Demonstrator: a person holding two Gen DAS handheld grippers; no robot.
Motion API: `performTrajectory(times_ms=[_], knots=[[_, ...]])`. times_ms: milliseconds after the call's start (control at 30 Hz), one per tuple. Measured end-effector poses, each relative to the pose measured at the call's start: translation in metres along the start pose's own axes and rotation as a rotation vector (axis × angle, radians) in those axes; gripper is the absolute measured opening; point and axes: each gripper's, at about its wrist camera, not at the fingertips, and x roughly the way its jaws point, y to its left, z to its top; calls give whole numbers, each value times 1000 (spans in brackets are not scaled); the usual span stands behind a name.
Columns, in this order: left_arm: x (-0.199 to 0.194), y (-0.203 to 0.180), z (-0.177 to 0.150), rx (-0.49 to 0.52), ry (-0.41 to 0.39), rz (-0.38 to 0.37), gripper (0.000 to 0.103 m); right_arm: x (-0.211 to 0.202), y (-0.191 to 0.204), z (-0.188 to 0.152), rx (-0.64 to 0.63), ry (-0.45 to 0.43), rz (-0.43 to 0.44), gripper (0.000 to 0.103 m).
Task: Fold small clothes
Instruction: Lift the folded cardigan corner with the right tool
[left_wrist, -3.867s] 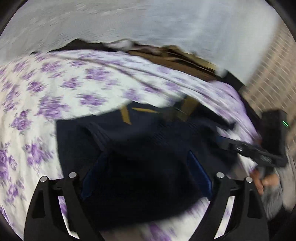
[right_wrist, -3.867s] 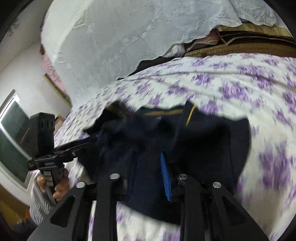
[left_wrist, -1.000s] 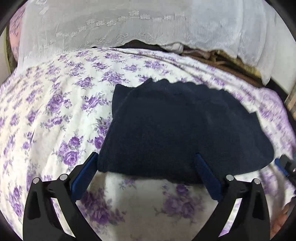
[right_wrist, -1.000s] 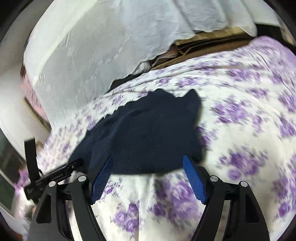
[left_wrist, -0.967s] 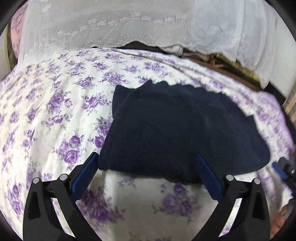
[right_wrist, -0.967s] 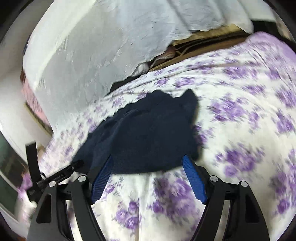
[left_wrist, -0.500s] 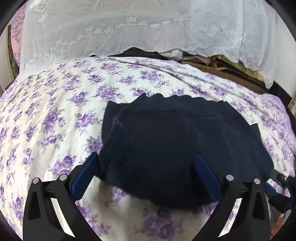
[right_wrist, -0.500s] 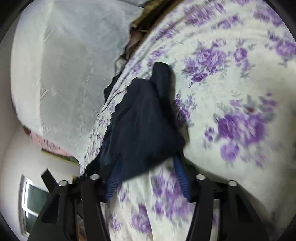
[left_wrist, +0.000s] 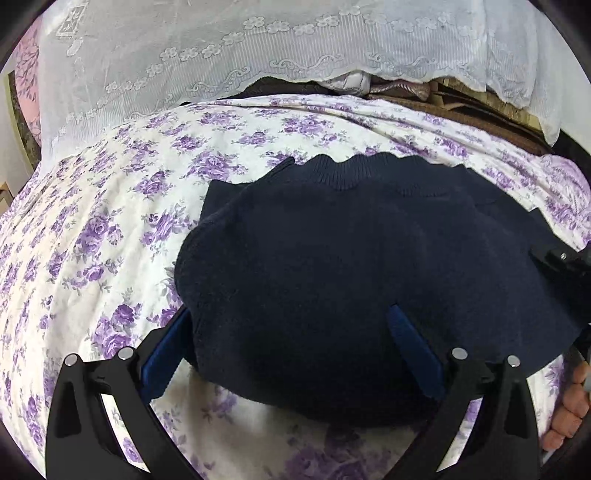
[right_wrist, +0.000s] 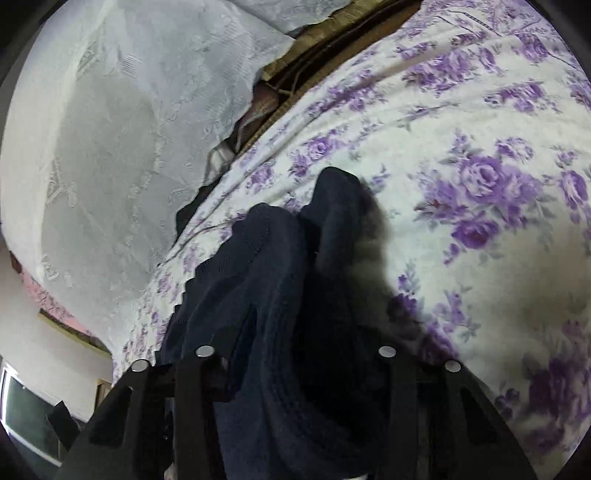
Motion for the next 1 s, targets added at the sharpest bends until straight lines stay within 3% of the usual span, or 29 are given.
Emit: performTrajectory(times_ms=[133,233,333,400,467,700,867,1000], knots=[[-28,20,-1,-68,-78,-57,99,2,-6,6,16,7,46,26],[-43,41,3,-115,-121,-51,99,-1,0,5,-20,-10,38,26],[-30,58,4,-161,-70,-54,99,-4,5,6,-36,-24,41,25],[-11,61,2,-177,-1,-57,99,-7,10,6,-59,-35,40,24],[19,54,-2,-141,116,-48,99,-11,20,7,-96,-53,36,24],[4,73,4,-164,90,-92,99,-24,48,8,-165,-82,23,24],[-13,100,3,-165,37,-80,99,-26,65,7,-191,-98,23,24],[-19,90,2,-131,2,-65,98,-28,78,5,-205,-108,26,24]])
